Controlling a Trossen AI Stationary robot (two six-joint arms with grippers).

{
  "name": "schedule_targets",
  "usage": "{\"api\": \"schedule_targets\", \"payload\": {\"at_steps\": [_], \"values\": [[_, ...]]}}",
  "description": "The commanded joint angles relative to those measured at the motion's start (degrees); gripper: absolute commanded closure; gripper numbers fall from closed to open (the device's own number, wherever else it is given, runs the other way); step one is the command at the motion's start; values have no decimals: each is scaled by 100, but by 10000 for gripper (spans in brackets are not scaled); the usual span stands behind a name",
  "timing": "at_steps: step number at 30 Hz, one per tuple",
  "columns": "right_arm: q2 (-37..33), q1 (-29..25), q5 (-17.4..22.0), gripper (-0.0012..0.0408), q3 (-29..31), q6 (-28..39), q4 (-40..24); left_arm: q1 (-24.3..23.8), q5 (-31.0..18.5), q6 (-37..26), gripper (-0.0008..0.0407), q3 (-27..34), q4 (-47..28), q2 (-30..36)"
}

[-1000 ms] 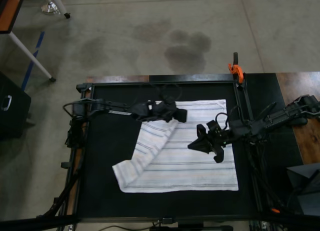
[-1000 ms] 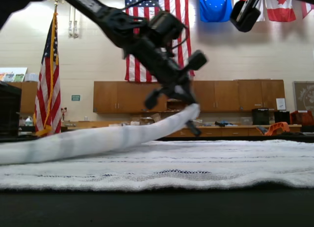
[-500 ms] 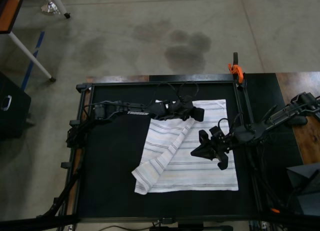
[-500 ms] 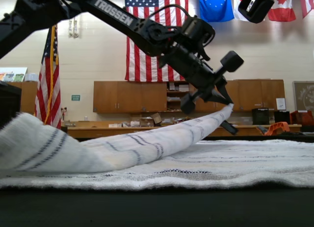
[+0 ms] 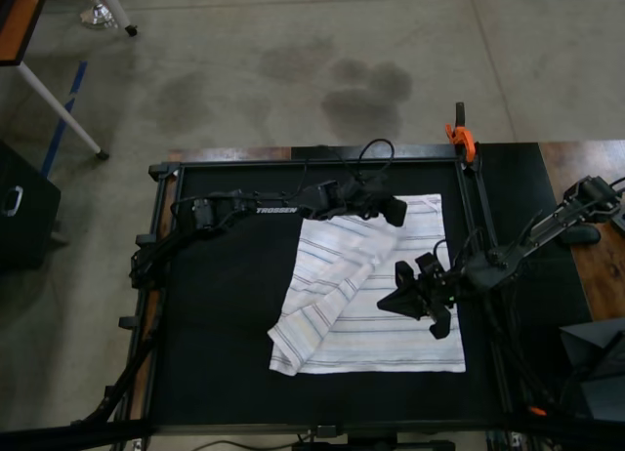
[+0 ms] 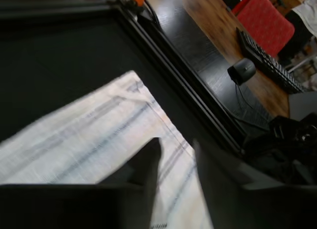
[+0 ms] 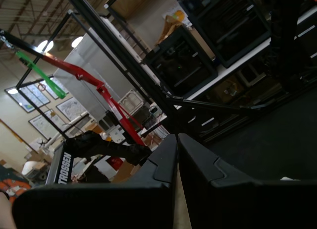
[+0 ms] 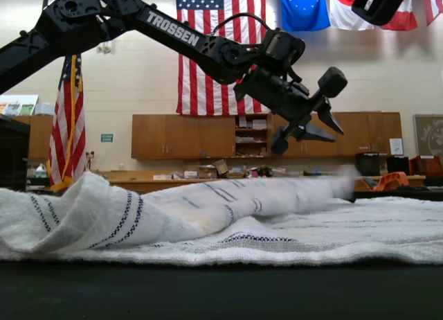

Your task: Fold the towel

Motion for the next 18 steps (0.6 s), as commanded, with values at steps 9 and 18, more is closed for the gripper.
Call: {"api": "schedule_targets", "payload": {"at_steps": [9, 18], "values": [[7, 570, 1259, 395, 0, 435, -446, 33, 1145, 789, 96, 59, -1722, -518], [76, 992, 3176, 395, 0, 2422, -2481, -356, -407, 1593, 102, -24, -4804, -1644]]}}
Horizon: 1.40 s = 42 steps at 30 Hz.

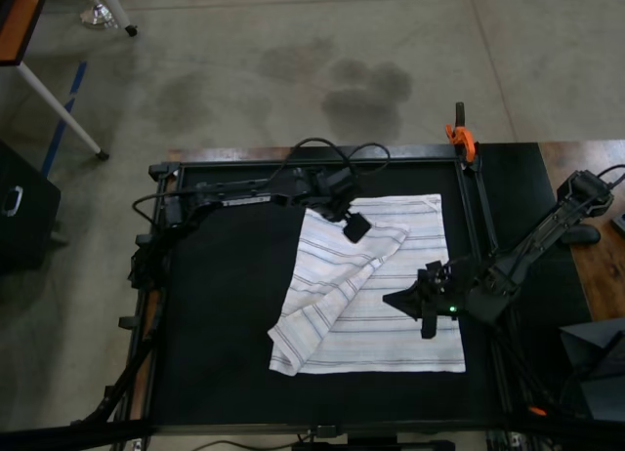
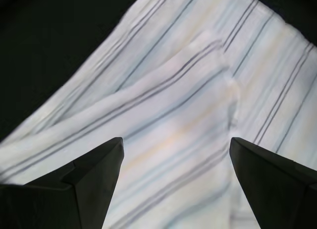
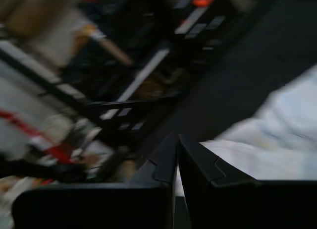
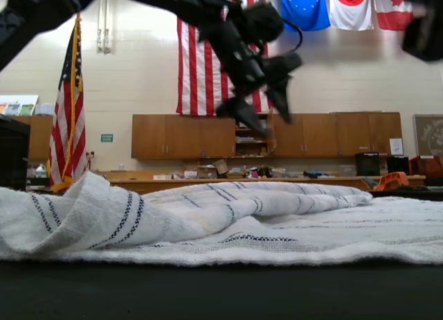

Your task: Fold the towel

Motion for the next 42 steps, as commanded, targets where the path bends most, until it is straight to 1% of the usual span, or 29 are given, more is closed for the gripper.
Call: {"api": "schedule_targets", "payload": {"at_steps": [1, 3, 5, 7, 8, 12, 15, 18, 21, 24, 26, 28, 32, 35, 38, 42], "values": [[44, -66, 249, 395, 0, 782, -691, -162, -208, 9, 102, -94, -229, -267], [94, -190, 278, 395, -7, 1576, -1342, -313, -278, -92, 102, -240, -256, -525], [157, -302, 275, 395, -46, 2365, -1945, -494, -345, -385, 102, -433, -177, -765], [243, -411, 275, 395, -122, 3191, -2409, -706, -529, -636, 102, -601, -153, -1027], [273, -474, 262, 395, -162, 3462, -2632, -841, -673, -721, 102, -717, -76, -1139], [363, -654, 223, 395, -269, 3668, -3373, -1384, -1390, -1130, 102, -1237, 118, -1565], [376, -835, 223, 395, -310, 4070, -3681, -1777, -1858, -1532, 102, -1674, 282, -1878], [369, -1095, 190, 395, -323, 4207, -3906, -2131, -2286, -1941, 102, -2227, 793, -2181], [374, -1379, 44, 395, -354, 4109, -3923, -2396, -2503, -2223, 102, -2868, 1604, -2481], [404, -1703, -205, 386, -433, 4107, -3928, -2557, -2562, -2378, 102, -3484, 2374, -2736], [437, -1923, -361, 364, -516, 4107, -3919, -2614, -2568, -2389, 102, -3866, 2763, -2857], [437, -2107, -468, 330, -619, 4111, -3893, -2627, -2634, -2389, 102, -4216, 3021, -2990], [435, -2492, -592, 255, -841, 4122, -3740, -2634, -2726, -2498, 102, -4824, 3178, -3285], [435, -2782, -726, 216, -1075, 3950, -3357, -2603, -2769, -2704, 102, -5158, 3176, -3536], [442, -3080, -791, 203, -1327, 3746, -2859, -2608, -2870, -2756, 102, -5407, 3204, -3773], [437, -3495, -977, 211, -1615, 3504, -2358, -2608, -2938, -2811, 102, -5630, 3263, -4009]]}}
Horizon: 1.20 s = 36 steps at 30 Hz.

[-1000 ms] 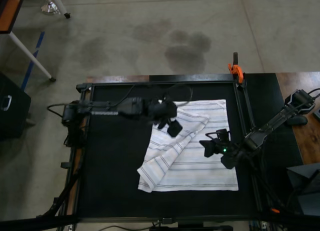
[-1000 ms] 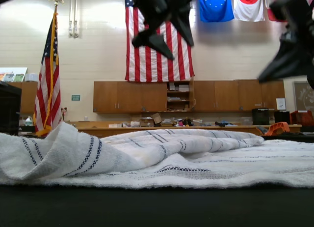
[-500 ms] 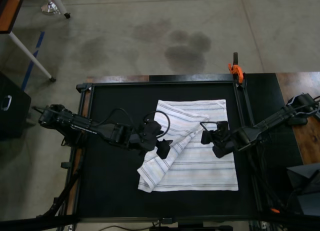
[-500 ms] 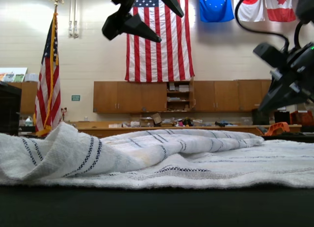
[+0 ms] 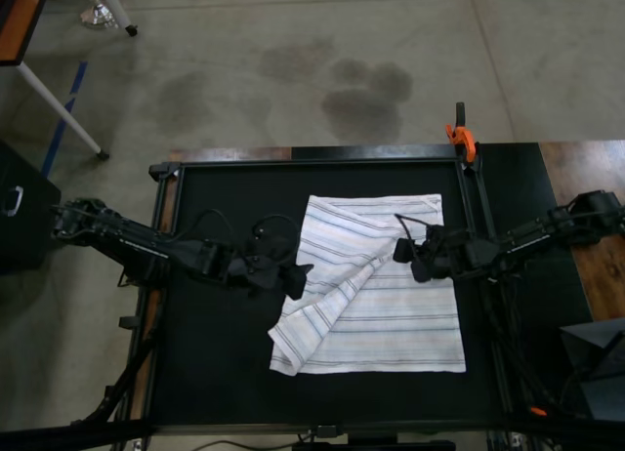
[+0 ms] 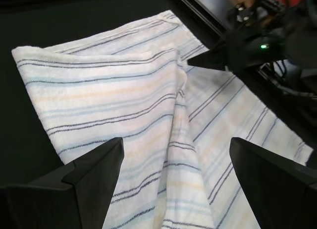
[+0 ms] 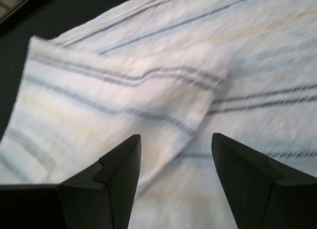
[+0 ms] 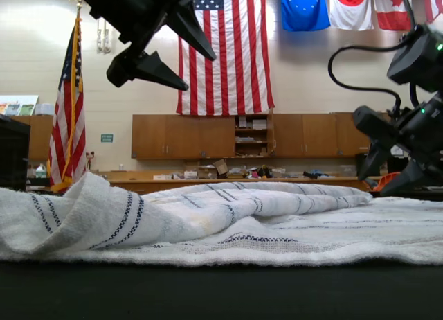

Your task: Fold the towel

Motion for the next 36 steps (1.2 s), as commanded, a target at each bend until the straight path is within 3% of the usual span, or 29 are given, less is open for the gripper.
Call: {"api": "schedule_targets", "payload": {"at_steps": [1, 7, 19, 29, 36], "values": [[4, -227, -103, 216, -129, -114, 247, 2, -28, -15, 102, -90, -4, -94], [0, -721, -188, 241, -345, -752, 925, 9, -48, -103, 102, -302, -2, -184], [0, -1458, -520, 243, -330, -1436, 1043, 9, -96, -162, 102, -369, -11, -170], [0, -1668, -922, 243, -341, -1561, 1088, 9, -116, -164, 102, -376, -11, -173], [0, -1668, -1121, 243, -382, -1572, 1504, 9, -138, -164, 102, -376, -11, -173]]}}
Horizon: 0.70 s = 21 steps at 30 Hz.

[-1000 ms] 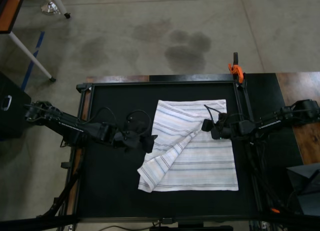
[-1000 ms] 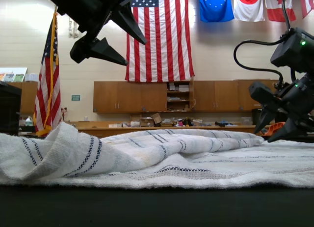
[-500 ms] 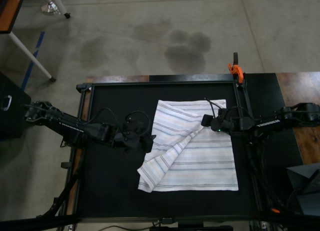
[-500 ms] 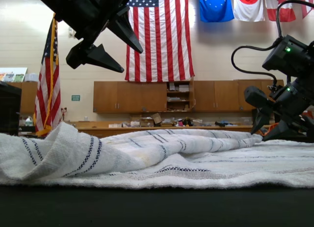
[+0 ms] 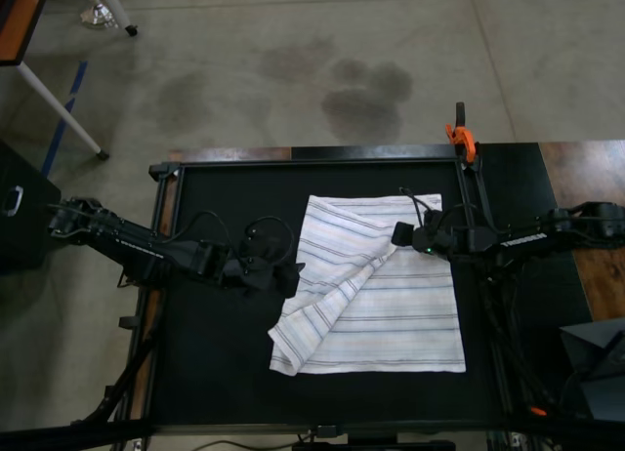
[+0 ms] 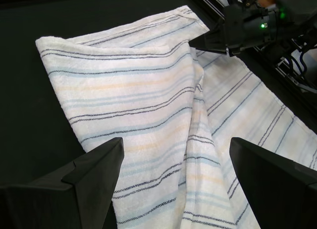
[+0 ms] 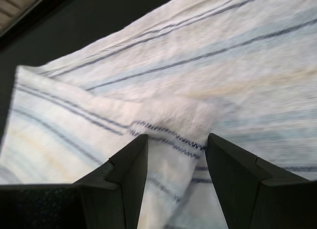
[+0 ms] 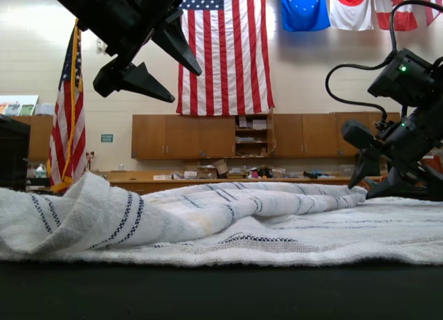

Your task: Fold the towel

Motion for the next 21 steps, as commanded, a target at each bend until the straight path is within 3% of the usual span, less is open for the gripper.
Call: {"api": "schedule_targets", "payload": {"at_steps": [1, 9, 16, 18, 21], "values": [[0, 4, -48, 243, 13, 4, 4, 2, -11, 4, 102, 7, 2, 7], [0, 4, -66, 261, 61, -26, 11, 2, -11, 4, 102, 7, 2, 7], [-2, 4, 94, 404, 46, -417, 35, 0, -11, 2, 102, 4, 2, 7], [-2, 2, 177, 381, 70, -466, 37, 0, -11, 2, 102, 4, 2, 7], [-7, 2, 201, 391, 197, -632, -31, 0, -9, 0, 102, 4, 2, 7]]}}
